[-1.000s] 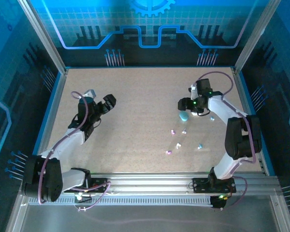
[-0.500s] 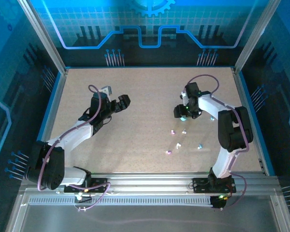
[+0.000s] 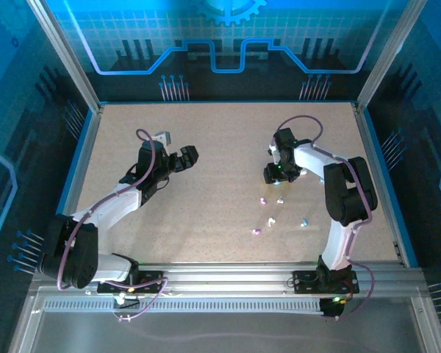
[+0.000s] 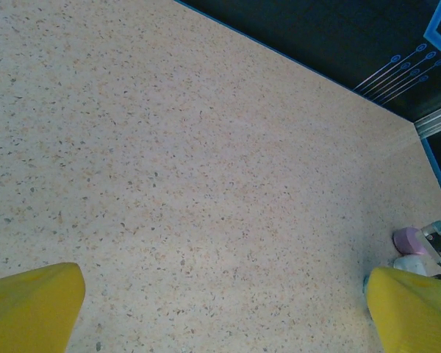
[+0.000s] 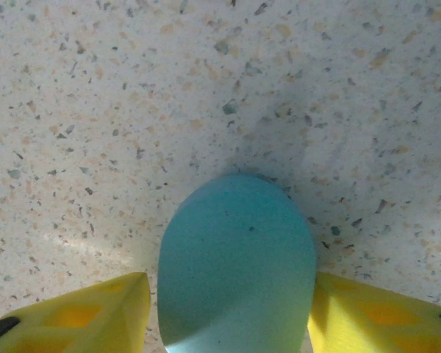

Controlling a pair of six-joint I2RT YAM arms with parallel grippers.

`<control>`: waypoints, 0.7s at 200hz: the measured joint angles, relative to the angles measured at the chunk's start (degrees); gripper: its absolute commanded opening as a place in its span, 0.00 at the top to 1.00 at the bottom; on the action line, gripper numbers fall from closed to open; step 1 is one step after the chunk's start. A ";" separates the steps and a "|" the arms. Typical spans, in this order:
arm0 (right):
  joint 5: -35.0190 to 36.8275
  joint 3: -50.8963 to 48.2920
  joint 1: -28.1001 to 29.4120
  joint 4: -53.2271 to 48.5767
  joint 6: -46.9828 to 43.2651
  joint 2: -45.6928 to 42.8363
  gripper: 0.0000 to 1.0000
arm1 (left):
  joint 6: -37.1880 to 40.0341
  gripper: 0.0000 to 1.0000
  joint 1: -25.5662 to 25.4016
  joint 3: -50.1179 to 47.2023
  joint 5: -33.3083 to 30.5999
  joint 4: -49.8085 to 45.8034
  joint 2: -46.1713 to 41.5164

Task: Insert the wireless bluetooth earbuds into the charging case

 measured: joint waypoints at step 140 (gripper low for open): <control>-1.88 -4.85 3.30 5.09 -2.67 -10.12 0.58 | -3.72 0.08 -0.13 1.05 6.36 0.63 -0.09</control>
